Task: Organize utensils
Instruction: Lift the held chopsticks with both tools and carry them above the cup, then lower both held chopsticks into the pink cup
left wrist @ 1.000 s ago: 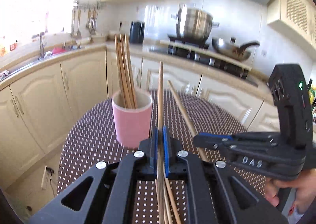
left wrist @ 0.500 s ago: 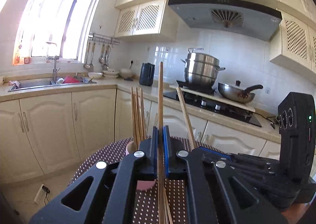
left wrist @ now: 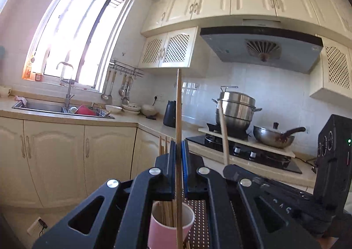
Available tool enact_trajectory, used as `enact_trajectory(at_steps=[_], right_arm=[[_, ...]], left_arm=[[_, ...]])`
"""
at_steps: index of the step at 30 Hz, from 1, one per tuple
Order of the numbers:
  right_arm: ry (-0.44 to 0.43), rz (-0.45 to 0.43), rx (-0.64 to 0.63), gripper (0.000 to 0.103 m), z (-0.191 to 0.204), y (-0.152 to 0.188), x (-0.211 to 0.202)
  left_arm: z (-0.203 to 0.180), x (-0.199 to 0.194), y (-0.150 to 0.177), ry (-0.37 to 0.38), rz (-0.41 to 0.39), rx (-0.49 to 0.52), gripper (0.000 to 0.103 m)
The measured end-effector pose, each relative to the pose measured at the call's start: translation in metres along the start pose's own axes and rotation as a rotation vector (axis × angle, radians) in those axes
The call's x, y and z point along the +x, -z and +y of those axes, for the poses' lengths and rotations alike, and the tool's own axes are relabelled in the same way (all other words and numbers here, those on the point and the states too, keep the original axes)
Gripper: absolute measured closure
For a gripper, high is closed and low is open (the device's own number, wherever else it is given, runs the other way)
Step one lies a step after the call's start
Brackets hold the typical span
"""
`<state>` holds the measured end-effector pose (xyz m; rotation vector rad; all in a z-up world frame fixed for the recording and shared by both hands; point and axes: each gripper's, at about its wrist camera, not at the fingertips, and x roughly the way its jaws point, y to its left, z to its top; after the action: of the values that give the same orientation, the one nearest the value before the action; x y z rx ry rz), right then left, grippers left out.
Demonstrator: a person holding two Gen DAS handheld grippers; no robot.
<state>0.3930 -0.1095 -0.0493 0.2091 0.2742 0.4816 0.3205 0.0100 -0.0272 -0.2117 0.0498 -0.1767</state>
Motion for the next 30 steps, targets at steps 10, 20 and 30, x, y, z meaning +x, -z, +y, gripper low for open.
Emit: enact_trajectory(at_steps=[10,20,30], right_arm=[[-0.034,-0.119,0.018,0.096,-0.011,-0.014,0.028],[-0.047,-0.163,0.028,0.096,-0.017,-0.009,0.062],[-0.035,-0.123,0.009,0.096,-0.023,0.011,0.066]], left_arm=[[0.005,0.036,-0.003,-0.005,-0.080,-0.050,0.098],[0.022,0.077,0.006,-0.041,-0.082,-0.082,0.098],[0.029,0.088,0.037,-0.049,-0.013,-0.067,0.098]])
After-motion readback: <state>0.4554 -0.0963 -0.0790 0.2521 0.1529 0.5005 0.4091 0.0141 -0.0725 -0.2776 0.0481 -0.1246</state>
